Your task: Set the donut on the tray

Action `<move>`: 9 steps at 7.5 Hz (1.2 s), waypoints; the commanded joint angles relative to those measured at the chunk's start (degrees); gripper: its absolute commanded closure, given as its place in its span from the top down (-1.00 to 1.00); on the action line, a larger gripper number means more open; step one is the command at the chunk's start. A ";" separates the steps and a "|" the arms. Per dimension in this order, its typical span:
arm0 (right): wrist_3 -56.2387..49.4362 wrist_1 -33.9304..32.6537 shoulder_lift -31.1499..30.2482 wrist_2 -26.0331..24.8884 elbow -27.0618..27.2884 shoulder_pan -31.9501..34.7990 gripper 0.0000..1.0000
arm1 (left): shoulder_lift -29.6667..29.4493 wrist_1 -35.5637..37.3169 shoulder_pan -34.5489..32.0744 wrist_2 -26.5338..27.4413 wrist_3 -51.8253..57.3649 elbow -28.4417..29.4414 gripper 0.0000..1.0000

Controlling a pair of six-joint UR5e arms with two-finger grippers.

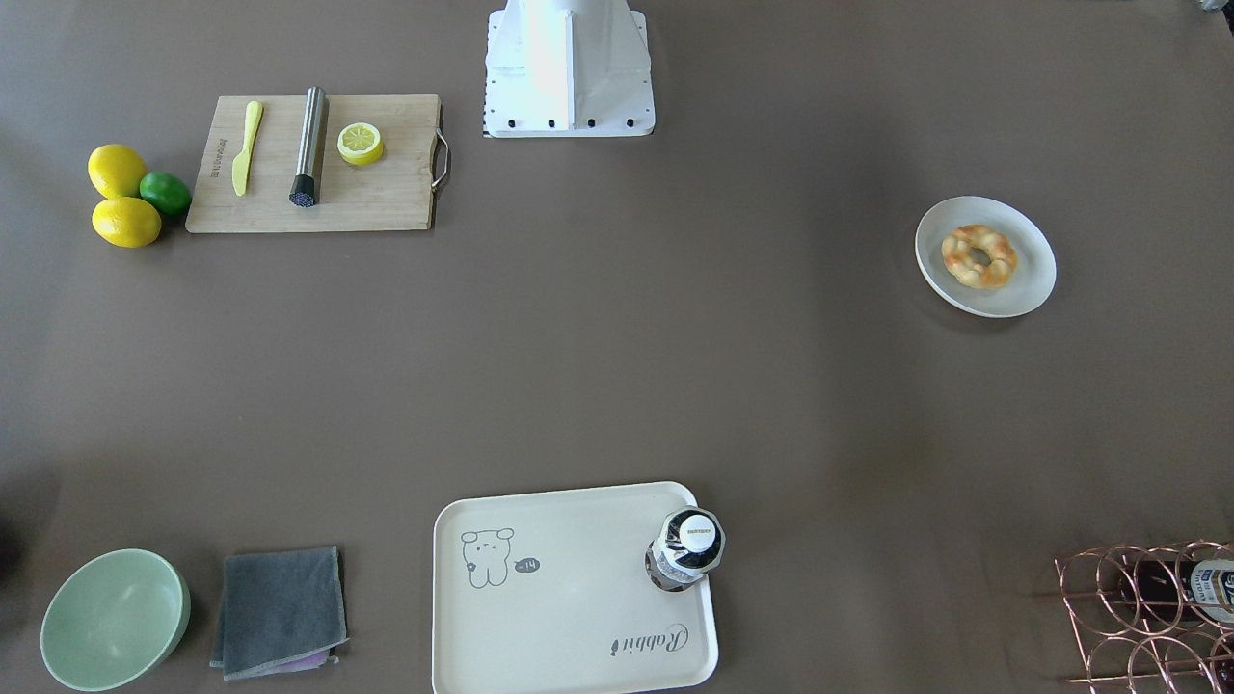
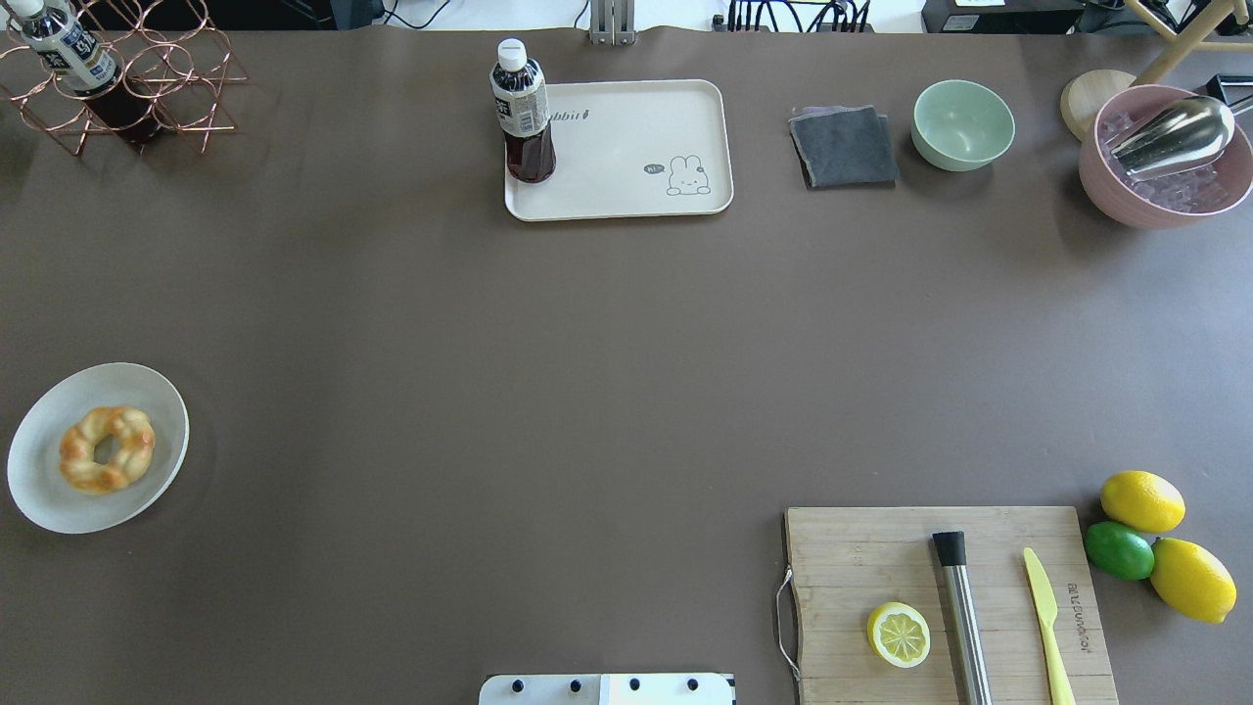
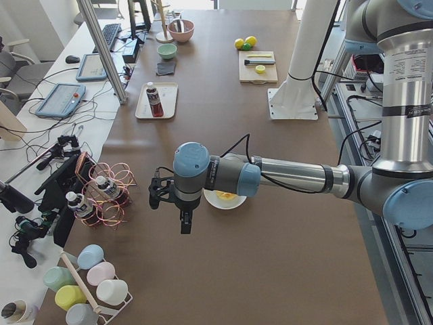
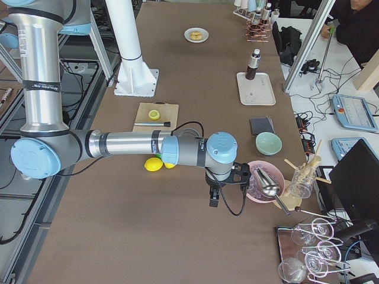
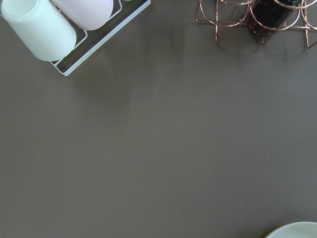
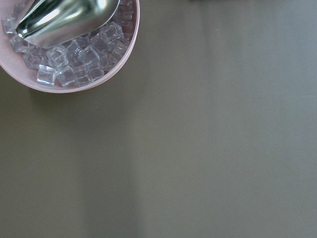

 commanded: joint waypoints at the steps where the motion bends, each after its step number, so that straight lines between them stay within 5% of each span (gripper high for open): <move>1: 0.52 0.03 0.33 -0.04 0.07 0.00 1.00 | -0.57 0.58 -0.02 0.25 0.01 0.53 0.96; 6: 0.61 0.03 0.86 -0.04 0.07 0.00 1.00 | 0.03 -4.05 -0.10 0.43 0.27 0.98 0.96; 9: 0.69 0.03 1.73 -0.92 0.42 0.00 1.00 | -1.88 -5.67 0.77 0.52 -0.34 7.90 0.96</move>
